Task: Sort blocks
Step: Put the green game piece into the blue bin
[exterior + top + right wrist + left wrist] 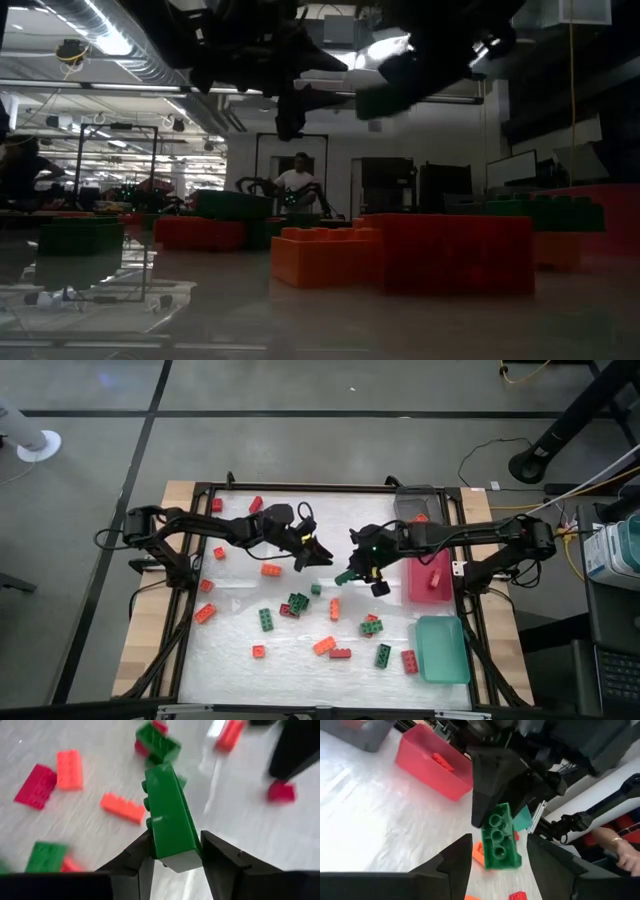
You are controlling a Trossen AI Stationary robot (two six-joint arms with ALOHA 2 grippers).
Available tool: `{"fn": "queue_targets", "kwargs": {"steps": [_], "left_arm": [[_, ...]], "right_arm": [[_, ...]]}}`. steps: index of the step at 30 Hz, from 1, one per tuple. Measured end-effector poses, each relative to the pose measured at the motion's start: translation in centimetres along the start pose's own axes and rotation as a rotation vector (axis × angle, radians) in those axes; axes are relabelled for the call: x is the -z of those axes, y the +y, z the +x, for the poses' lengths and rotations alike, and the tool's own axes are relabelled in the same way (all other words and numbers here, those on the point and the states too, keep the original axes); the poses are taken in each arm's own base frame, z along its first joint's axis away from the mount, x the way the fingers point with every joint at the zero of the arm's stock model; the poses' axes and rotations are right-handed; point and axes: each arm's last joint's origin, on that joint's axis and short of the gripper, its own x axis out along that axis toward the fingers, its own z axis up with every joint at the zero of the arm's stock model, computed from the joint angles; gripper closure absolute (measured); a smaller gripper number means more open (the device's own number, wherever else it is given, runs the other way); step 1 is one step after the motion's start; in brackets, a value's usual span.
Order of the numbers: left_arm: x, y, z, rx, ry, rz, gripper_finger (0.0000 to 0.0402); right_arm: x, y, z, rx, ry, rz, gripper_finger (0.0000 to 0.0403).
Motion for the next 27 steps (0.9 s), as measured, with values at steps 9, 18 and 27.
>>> {"fn": "queue_targets", "kwargs": {"steps": [9, 18, 27], "left_arm": [[-0.2, 2.4, -1.3, -0.1, 0.046, -0.005, 0.0224], [0.4, 1.7, -0.8, -0.083, 0.085, 0.098, 0.0224], [2.3, -0.5, 1.0, -0.016, 0.149, 0.35, 0.0224]], "right_arm": [[0.1, 1.5, -3.1, -0.224, 0.195, 0.337, 0.0272], [-1.1, 6.0, -4.8, -0.258, 0.386, 0.467, 0.0351], [-1.3, 8.0, -4.6, -0.12, 0.419, 0.509, 0.04]]}}
